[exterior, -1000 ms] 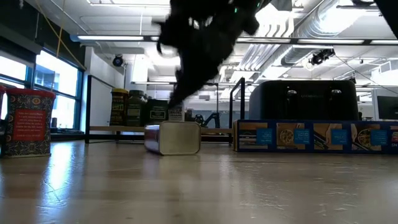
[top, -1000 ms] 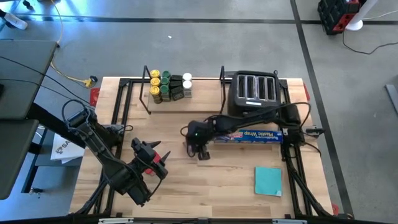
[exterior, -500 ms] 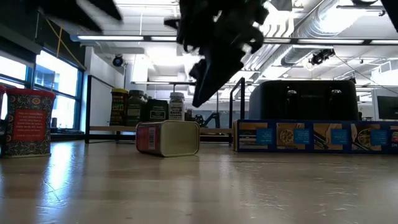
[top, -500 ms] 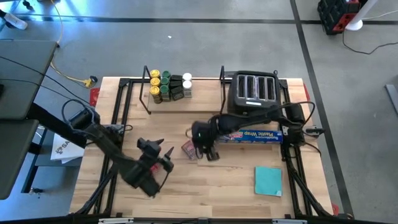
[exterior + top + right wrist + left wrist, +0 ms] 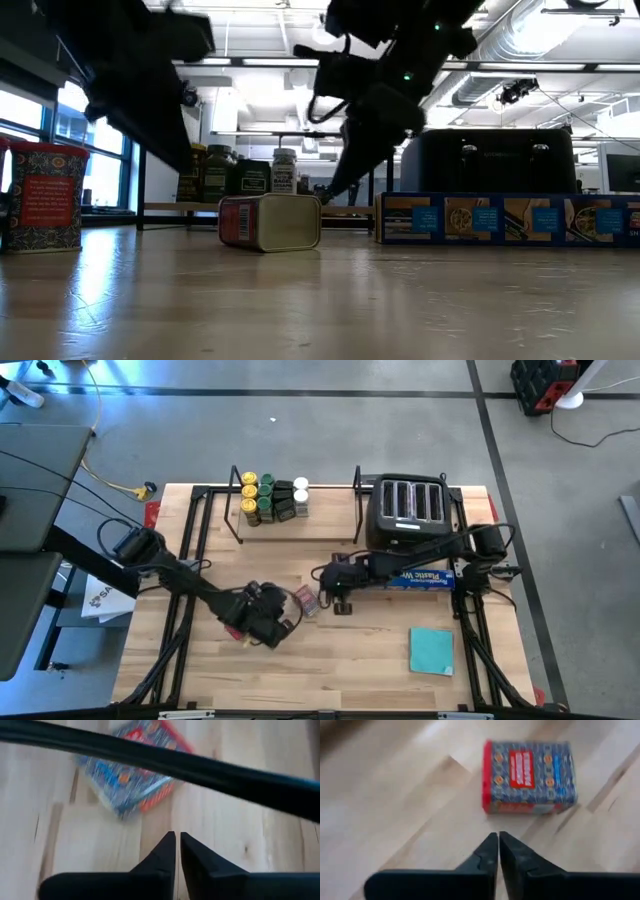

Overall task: Shelf spices
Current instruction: Put the right red seasoning container on the shelf

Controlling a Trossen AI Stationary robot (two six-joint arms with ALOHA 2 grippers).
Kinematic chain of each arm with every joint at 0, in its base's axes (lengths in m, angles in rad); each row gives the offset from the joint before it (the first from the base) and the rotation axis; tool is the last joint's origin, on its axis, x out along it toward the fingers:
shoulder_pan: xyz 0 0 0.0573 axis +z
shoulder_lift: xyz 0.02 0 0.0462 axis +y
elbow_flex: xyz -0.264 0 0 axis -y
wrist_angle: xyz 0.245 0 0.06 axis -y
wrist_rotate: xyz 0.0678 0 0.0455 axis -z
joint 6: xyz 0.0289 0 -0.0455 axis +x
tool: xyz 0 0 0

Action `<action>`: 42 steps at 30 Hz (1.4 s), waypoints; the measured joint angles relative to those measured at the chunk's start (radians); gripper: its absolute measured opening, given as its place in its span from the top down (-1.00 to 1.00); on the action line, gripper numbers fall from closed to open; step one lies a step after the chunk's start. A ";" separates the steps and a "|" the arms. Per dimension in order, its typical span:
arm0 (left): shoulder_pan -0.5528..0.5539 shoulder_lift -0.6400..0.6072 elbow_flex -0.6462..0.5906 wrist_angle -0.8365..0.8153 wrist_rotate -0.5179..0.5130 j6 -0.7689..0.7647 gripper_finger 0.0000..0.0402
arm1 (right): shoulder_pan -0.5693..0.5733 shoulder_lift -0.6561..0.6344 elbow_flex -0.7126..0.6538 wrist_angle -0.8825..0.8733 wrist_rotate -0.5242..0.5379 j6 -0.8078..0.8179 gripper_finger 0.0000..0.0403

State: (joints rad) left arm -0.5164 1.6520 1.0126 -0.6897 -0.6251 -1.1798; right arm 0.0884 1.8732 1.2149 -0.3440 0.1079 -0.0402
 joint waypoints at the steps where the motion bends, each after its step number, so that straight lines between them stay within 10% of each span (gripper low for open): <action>1: 0.019 0.000 -0.017 0.038 0.034 0.027 0.96 | -0.009 0.000 -0.008 0.030 -0.002 0.018 0.93; 19: 0.237 0.006 -0.248 0.566 0.307 0.302 1.00 | -0.089 0.121 -0.015 0.201 -0.164 0.122 1.00; 42: 0.073 -0.015 -0.103 0.244 -0.118 0.328 1.00 | 0.057 0.094 0.026 0.228 0.161 -0.058 1.00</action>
State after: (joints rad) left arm -0.4433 1.6367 0.9092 -0.4456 -0.7435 -0.8516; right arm 0.1458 1.9675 1.2407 -0.1165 0.2687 -0.0982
